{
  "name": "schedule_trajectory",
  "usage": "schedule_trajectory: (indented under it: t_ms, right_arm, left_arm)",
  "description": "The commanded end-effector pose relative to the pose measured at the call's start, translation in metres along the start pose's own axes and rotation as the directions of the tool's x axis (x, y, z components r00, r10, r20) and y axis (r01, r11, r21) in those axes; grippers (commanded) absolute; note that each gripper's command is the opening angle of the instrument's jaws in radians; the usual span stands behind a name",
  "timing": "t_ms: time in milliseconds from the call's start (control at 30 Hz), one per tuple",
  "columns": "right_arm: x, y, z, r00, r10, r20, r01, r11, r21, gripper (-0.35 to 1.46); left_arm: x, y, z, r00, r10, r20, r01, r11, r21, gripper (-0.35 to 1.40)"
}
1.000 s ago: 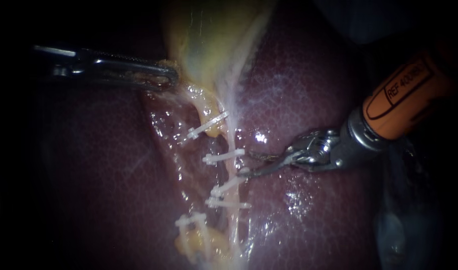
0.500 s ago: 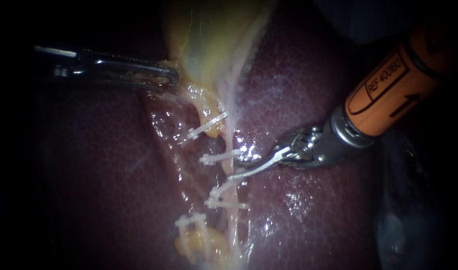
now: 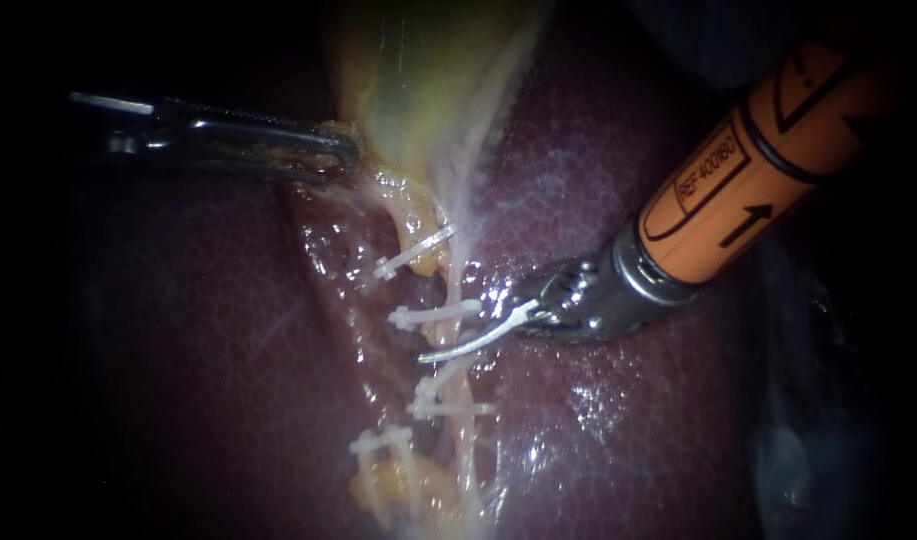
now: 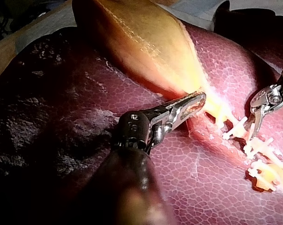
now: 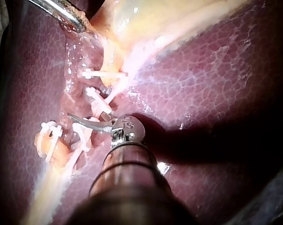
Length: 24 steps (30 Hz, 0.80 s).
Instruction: Go to the cutting position right tube
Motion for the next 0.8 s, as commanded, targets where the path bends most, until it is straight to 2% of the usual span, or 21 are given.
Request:
schedule_trajectory:
  t_ms: [33,167,233,467,633,800]
  right_arm:
    - [0.0000,0.0000,0.0001,1.000,-0.001,0.002,0.001,1.000,0.000,1.31]
    - [0.0001,0.0002,0.0007,1.000,-0.005,-0.014,0.006,1.000,0.020,1.31]
    - [0.0003,0.0003,0.0011,0.999,-0.038,-0.018,0.038,0.999,0.030,1.31]
    - [0.0008,0.0005,0.0016,0.998,-0.064,-0.021,0.066,0.996,0.066,1.24]
    - [0.0013,0.0001,0.0007,1.000,0.027,-0.013,-0.026,0.997,0.074,1.24]
    - [0.0018,0.0001,-0.0002,0.997,0.072,-0.009,-0.071,0.994,0.079,1.24]
  left_arm:
    - [0.0000,0.0000,0.0000,1.0000,0.000,0.000,0.000,1.000,0.000,-0.35]
    - [0.0000,0.0000,0.0001,1.0000,0.000,0.000,0.000,1.000,0.003,-0.35]
    - [0.0000,0.0000,0.0001,1.0000,0.000,0.000,0.000,1.000,0.003,-0.35]
    - [0.0001,0.0000,0.0001,1.0000,0.001,0.000,-0.001,1.000,0.003,-0.35]
    - [0.0001,0.0000,0.0001,1.0000,0.001,0.000,-0.001,1.000,0.003,-0.35]
    - [0.0001,-0.0001,0.0001,1.0000,0.001,0.000,-0.001,1.000,0.003,-0.35]
